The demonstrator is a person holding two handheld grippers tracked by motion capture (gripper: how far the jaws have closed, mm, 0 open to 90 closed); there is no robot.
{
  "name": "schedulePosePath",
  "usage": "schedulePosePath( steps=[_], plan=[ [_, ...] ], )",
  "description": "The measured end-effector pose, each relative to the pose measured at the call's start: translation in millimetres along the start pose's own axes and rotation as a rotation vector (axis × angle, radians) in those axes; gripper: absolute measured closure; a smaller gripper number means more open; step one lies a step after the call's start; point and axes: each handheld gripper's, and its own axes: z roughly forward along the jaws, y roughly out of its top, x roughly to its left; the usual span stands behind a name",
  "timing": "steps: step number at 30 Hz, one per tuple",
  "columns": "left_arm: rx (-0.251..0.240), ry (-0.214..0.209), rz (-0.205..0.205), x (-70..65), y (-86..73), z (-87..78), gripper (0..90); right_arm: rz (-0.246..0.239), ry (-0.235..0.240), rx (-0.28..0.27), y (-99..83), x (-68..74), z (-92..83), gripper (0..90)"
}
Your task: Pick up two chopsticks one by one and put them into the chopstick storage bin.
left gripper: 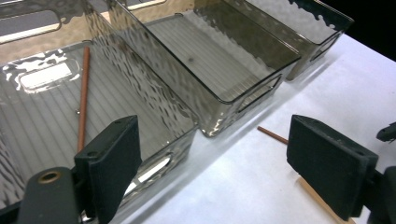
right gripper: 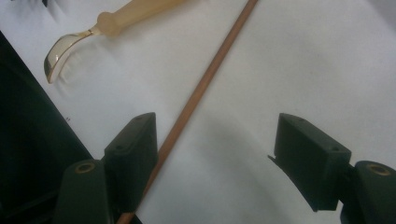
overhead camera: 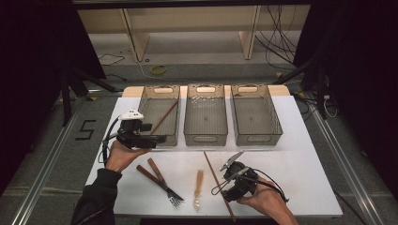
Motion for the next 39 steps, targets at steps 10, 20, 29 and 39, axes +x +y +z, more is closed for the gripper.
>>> schedulePosePath(
  steps=[10, 20, 29, 39],
  plan=[
    [-0.005, -0.023, 0.018, -14.4, -13.7, -0.9, 16.3, -0.019, -0.002, 0.052, 1.6, 4.6, 6.2, 35.8],
    [-0.026, -0.051, 0.019, -24.8, -27.3, -1.9, 16.4, -0.036, 0.015, 0.089, 3.0, 11.9, 12.7, 43.0],
    [-0.03, -0.068, 0.012, -30.2, -40.1, -0.1, 16.3, -0.062, 0.015, 0.12, 2.8, 16.5, 18.1, 51.1],
    [-0.016, -0.065, 0.014, -30.5, -43.2, 1.1, 16.1, -0.109, -0.001, 0.163, 1.5, 17.9, 23.1, 63.4]
  ],
)
